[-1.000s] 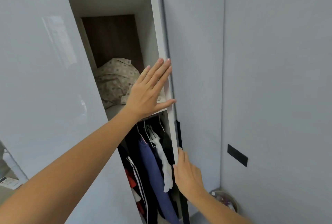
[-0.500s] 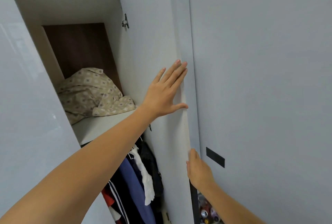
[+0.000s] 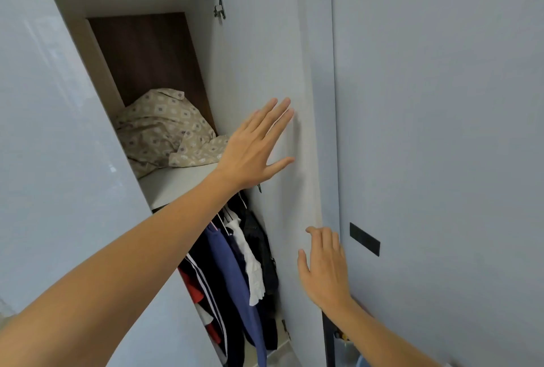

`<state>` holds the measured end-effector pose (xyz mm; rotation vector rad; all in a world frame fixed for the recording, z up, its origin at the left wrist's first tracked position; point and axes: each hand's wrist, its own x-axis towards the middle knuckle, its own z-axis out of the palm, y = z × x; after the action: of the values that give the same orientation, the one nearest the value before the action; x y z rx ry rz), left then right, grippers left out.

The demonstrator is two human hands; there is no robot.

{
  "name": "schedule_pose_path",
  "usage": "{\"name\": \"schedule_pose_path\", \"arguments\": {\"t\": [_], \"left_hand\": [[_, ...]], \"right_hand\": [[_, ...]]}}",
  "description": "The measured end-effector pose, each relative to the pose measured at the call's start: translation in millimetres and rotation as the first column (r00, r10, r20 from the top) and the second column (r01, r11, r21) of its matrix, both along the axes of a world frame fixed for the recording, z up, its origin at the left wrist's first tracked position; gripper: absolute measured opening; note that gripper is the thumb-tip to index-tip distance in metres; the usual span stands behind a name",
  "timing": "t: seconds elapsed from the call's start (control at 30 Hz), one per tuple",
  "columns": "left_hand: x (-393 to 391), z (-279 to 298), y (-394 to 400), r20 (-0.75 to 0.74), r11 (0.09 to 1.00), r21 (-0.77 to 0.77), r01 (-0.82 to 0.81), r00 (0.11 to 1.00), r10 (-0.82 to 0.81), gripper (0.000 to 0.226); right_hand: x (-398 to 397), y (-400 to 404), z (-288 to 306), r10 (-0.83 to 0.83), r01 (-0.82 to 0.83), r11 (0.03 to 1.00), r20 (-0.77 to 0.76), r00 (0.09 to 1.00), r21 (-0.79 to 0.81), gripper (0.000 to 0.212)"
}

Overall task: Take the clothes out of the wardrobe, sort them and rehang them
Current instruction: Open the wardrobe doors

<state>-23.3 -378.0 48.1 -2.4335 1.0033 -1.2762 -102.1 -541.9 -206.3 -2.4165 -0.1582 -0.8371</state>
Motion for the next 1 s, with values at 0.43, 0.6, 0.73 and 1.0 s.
{"name": "schedule_pose_path", "arguments": {"t": [0.43, 0.6, 0.73, 1.0], "left_hand": [[-29, -15, 205, -0.08, 0.929, -0.009, -0.37, 0.926, 0.369, 0.061], [-15, 7, 277, 0.026, 0.922, -0.011, -0.387, 0.922, 0.387, 0.052], [19, 33, 330, 0.097, 0.885, 0.034, -0.464, 0.883, 0.459, 0.055], [85, 65, 392, 0.183, 0.819, 0.201, -0.538, 0.842, 0.508, 0.069]], "right_hand": [[36, 150, 38, 0.471, -0.464, 0.881, -0.095, 0.877, 0.091, 0.027], [68, 222, 65, 0.564, -0.546, 0.824, -0.129, 0.815, 0.153, 0.042], [96, 283, 96, 0.583, -0.567, 0.812, -0.149, 0.799, 0.139, 0.045], [154, 392, 144, 0.631, -0.577, 0.766, -0.159, 0.76, 0.281, 0.072]]}}
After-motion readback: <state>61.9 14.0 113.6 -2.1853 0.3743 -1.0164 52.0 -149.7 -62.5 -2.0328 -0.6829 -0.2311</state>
